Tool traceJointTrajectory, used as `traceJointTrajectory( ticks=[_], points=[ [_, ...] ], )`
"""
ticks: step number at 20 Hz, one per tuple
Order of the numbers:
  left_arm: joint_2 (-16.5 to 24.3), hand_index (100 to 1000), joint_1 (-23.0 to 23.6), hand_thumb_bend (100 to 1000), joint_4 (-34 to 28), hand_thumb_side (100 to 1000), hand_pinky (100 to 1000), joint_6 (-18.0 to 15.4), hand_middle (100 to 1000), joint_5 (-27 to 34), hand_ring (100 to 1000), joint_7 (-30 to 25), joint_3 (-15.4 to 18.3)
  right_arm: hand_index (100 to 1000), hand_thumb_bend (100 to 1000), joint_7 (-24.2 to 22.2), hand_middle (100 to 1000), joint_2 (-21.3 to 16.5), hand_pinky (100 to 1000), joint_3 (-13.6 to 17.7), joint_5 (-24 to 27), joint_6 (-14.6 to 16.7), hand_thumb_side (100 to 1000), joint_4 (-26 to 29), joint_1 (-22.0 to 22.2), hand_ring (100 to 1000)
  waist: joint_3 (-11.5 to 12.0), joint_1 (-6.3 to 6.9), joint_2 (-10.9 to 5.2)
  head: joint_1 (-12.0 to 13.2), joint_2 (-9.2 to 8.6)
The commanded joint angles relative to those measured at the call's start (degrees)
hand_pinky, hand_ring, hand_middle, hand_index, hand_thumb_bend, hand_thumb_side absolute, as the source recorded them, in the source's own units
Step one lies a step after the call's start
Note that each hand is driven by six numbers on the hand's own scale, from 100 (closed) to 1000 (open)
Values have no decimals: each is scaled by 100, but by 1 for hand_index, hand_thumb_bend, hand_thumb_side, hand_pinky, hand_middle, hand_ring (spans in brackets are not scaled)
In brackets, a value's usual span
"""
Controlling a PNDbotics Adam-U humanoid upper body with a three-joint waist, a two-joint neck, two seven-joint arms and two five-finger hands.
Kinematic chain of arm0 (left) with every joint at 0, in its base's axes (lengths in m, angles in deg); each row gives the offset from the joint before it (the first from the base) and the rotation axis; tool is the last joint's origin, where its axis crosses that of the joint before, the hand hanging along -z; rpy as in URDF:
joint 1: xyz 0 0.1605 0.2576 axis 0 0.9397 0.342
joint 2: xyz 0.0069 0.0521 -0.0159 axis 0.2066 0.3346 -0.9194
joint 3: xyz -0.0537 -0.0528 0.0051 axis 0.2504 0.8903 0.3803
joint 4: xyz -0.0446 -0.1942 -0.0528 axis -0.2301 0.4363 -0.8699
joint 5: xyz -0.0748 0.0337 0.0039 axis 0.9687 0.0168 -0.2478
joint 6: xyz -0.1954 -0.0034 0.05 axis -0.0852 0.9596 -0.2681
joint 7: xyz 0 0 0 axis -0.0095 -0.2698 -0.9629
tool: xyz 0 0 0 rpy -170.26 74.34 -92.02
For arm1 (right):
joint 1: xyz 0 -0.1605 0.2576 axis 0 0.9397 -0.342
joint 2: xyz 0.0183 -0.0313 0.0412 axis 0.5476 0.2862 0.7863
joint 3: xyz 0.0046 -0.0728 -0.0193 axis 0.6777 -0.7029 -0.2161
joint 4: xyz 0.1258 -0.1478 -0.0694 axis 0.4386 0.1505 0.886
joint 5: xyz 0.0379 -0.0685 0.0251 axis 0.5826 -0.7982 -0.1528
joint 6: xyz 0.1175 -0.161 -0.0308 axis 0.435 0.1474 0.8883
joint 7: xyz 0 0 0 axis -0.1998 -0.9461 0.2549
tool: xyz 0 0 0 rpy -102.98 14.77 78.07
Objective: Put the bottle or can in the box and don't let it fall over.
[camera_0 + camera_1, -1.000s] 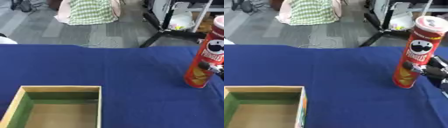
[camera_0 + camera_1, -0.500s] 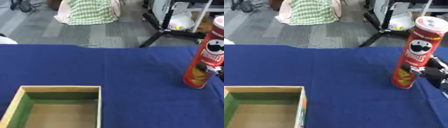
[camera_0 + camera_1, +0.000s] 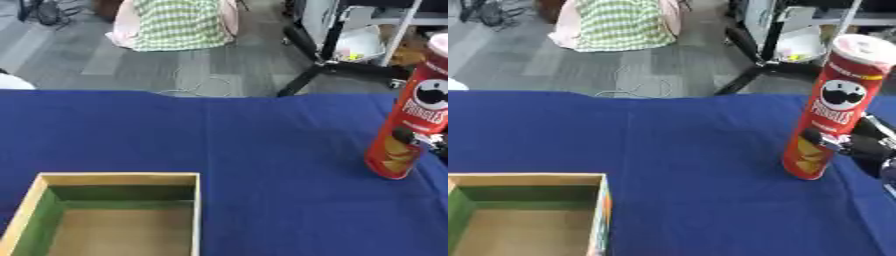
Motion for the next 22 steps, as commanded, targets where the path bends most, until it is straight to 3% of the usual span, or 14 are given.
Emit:
traceJointTrajectory(
  ticks=[1,22],
  points=[
    [98,776,-9,100,-115,701,938,-10,806,-15,953,-20,68,525,630,-47,952,-274,987,67,84,4,100,147,-34,1000,-19,-3,-230,8,12],
    [148,777,12,100,-115,693,942,13,808,25,952,-20,102,517,641,-45,950,-386,992,46,203,-73,100,400,-85,1000,-89,-81,-509,5,223]
  ],
)
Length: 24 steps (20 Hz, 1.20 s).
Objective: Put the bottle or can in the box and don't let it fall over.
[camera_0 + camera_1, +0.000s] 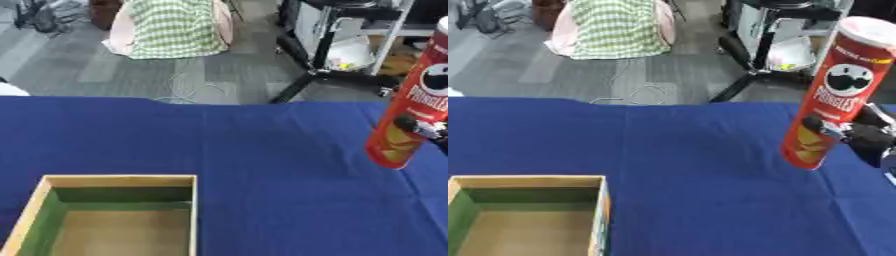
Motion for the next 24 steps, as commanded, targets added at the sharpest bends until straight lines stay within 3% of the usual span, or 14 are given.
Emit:
traceJointTrajectory(
  ticks=[1,13,24],
  points=[
    [146,777,7,100,-115,692,942,5,808,25,952,-13,68,517,642,3,950,-336,993,40,21,-26,100,151,-113,1000,1,-8,-206,-16,35],
    [186,777,17,100,-115,686,945,31,809,77,951,-24,75,517,645,-6,948,-322,998,-116,-1,-188,100,342,-360,1000,24,-55,-414,-4,296],
    [253,777,45,100,-115,676,947,87,810,159,952,-34,77,518,630,-14,942,-161,1000,-355,95,-439,100,721,-793,1000,-4,-134,-761,6,571]
  ],
)
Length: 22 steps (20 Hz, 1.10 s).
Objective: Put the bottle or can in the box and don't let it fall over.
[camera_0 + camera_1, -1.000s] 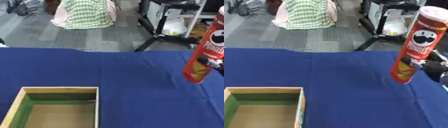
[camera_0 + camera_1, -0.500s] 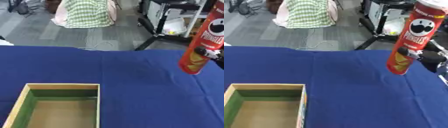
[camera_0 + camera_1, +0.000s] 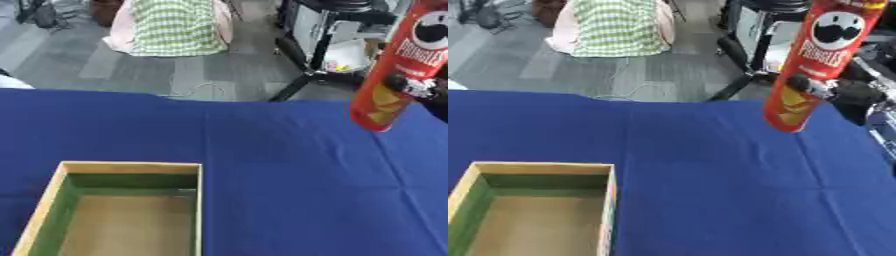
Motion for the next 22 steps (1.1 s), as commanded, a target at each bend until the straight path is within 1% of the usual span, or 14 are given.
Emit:
traceJointTrajectory(
  ticks=[1,6,16,17,18,22],
  points=[
    [193,777,1,100,-115,674,947,29,810,64,952,-7,54,518,633,19,941,-138,1000,-24,104,-104,100,255,-231,1000,-20,2,-221,12,90],
    [244,777,30,100,-115,668,948,42,810,117,951,-10,61,517,639,66,940,-12,1000,-183,86,-301,100,459,-463,1000,-21,-15,-392,19,242],
    [285,777,52,100,-115,659,949,63,810,197,951,-5,85,514,625,-4,942,364,1000,-454,167,-600,100,853,-931,1000,59,-33,-627,6,418],
    [286,777,60,100,-115,659,949,66,811,201,951,0,91,514,672,-8,942,412,1000,-486,164,-638,100,887,-978,1000,64,-33,-645,12,447],
    [289,778,68,100,-113,658,949,70,810,206,951,4,97,514,622,-13,943,481,1000,-531,162,-691,100,916,-1039,1000,68,-33,-669,21,497],
    [311,778,121,100,-96,656,950,80,811,216,951,24,122,515,611,23,943,832,1000,-732,132,-967,100,918,-1307,1000,53,-38,-783,105,723]
  ],
)
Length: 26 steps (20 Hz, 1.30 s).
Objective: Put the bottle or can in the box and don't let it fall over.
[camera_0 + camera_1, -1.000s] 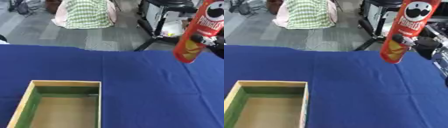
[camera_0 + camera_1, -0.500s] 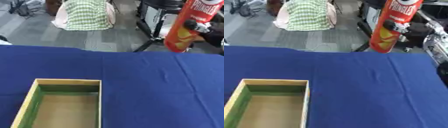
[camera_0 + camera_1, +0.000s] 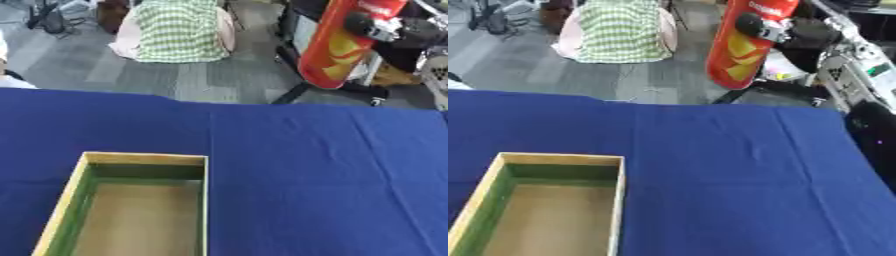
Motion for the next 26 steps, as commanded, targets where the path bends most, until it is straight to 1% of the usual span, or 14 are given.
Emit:
traceJointTrajectory(
  ticks=[1,2,3,4,9,10,16,26],
  points=[
    [178,778,28,100,-88,656,950,14,811,15,951,24,82,515,609,53,942,115,1000,-72,20,-202,100,85,-260,1000,-19,11,-208,57,180],
    [186,778,47,100,-77,656,951,17,811,13,951,33,91,515,619,83,941,190,1000,-110,4,-253,100,76,-324,1000,-27,5,-241,48,244],
    [195,778,62,100,-65,656,951,21,811,5,951,42,101,515,739,111,940,250,1000,-145,-37,-295,100,75,-379,1000,-33,0,-267,38,292],
    [201,778,70,100,-56,654,951,23,811,-2,951,49,106,515,618,131,941,319,1000,-178,-78,-327,100,93,-432,1000,-31,-8,-301,12,347],
    [212,778,95,100,-35,654,952,26,811,-1,950,72,127,514,607,252,937,695,1000,-324,-175,-483,100,279,-608,1000,17,-31,-403,-73,496],
    [211,778,100,100,-34,654,953,23,811,8,950,80,133,515,609,289,938,785,1000,-366,-151,-518,100,317,-619,1000,34,-38,-417,-93,507],
    [201,779,146,100,-13,656,954,25,812,13,951,135,187,515,611,379,941,1256,1000,-580,-404,-765,100,495,-550,1000,112,-69,-455,-193,556],
    [216,779,209,100,9,654,955,30,813,-55,951,309,326,511,620,578,942,1975,1000,-900,-987,-1035,100,820,-481,1000,208,-121,-472,-265,614]
  ],
)
